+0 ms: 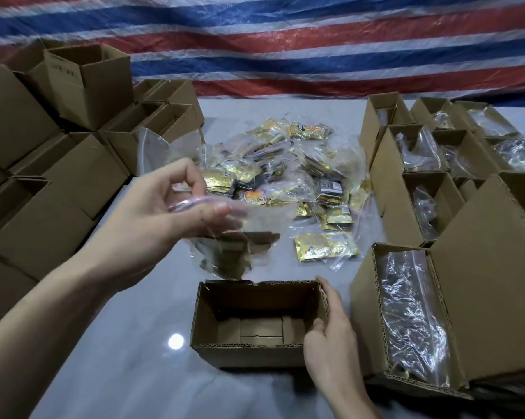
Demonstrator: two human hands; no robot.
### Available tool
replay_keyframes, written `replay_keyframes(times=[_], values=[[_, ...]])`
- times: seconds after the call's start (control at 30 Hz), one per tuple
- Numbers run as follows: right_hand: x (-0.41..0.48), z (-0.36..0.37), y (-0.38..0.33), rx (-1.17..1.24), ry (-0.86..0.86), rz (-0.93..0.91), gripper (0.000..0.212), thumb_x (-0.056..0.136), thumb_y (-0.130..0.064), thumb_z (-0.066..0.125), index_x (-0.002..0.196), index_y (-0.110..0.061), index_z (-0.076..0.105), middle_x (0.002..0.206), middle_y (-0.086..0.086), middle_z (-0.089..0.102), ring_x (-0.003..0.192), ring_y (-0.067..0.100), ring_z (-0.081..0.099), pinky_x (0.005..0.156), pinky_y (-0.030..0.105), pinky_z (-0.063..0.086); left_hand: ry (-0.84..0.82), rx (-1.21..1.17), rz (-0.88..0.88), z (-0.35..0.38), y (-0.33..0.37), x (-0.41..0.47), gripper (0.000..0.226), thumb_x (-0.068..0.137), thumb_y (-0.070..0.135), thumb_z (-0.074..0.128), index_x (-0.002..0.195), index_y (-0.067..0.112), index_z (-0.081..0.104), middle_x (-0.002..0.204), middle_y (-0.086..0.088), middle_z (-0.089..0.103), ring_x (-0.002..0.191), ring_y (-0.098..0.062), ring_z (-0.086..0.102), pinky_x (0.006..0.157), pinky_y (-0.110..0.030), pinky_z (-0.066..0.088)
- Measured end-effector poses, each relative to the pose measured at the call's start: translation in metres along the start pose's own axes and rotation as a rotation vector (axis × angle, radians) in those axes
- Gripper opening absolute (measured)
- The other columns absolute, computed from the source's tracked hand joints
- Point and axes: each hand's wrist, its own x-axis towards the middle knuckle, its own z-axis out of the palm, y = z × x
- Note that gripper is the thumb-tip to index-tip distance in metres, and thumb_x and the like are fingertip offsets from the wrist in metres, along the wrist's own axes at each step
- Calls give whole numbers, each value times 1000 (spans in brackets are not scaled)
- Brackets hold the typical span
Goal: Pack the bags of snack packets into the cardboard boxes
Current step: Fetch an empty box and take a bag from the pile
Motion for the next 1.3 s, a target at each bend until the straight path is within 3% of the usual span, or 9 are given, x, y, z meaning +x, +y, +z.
replay_keyframes(times=[0.13, 0.3, 0.43, 0.53, 0.6, 0.7, 0.8, 0.97, 1.3], values=[[4, 2, -4, 47, -7, -12, 76, 86, 6, 43, 144, -44, 39, 108, -10, 63, 84, 8, 59, 69, 20, 40, 39, -235, -34, 4, 8, -10, 29, 79, 9, 73, 86, 11, 45, 103, -26, 72, 93, -45, 71, 74, -39, 60], [5, 4, -3, 48, 39, -63, 77, 79, 11, 44, 137, -39, 48, 80, -27, 61, 74, -11, 59, 59, 3, 39, 11, -395, -161, 24, -11, -21, 21, 83, 0, 62, 80, 11, 44, 99, -26, 72, 89, -47, 71, 72, -39, 60], [9, 8, -3, 59, 38, -55, 75, 80, 10, 43, 135, -42, 49, 93, -24, 66, 90, 6, 58, 68, 8, 37, 29, -408, -199, 25, -15, -29, 23, 80, 3, 65, 78, 12, 44, 93, -25, 71, 87, -46, 71, 69, -38, 60], [5, 7, -4, 99, 54, -127, 69, 79, 14, 44, 121, -40, 51, 85, -42, 63, 84, -16, 59, 68, -7, 33, -52, -436, -118, 19, -5, -36, 30, 81, 9, 76, 80, 13, 46, 93, -26, 71, 86, -45, 72, 69, -39, 60], [7, 5, -2, 100, 63, -131, 55, 80, 7, 53, 124, -26, 55, 81, -31, 68, 78, -22, 58, 68, -5, 37, -120, -444, -65, 18, 2, -38, 30, 81, 12, 76, 81, 14, 46, 95, -26, 71, 87, -47, 71, 70, -41, 60], [8, 2, -1, 79, -2, -119, 60, 76, 9, 69, 129, -16, 55, 95, -1, 76, 84, 5, 70, 76, 17, 55, -89, -420, -113, 24, -1, -37, 29, 82, 7, 73, 80, 13, 44, 88, -24, 71, 81, -46, 72, 66, -41, 60], [0, 5, -2, 60, 17, -117, 53, 93, 0, 59, 137, -28, 51, 101, -17, 71, 94, -8, 65, 75, 3, 45, -20, -396, -151, 29, -15, -34, 26, 79, 9, 67, 81, 11, 41, 93, -27, 71, 80, -44, 72, 66, -41, 60], [0, 6, -10, 45, 30, 8, 75, 86, 8, 43, 141, -43, 42, 109, -20, 57, 101, 5, 51, 80, 17, 36, 1, -337, -98, 24, -21, -23, 29, 78, 13, 69, 83, 10, 41, 97, -26, 71, 82, -42, 72, 68, -40, 61], [2, 7, -9, 64, 71, -46, 71, 81, 11, 44, 131, -40, 51, 83, -31, 58, 73, -25, 51, 63, -5, 35, -20, -339, 50, 30, -13, -12, 27, 81, 13, 66, 86, 11, 39, 89, -22, 73, 76, -40, 72, 69, -42, 61]])
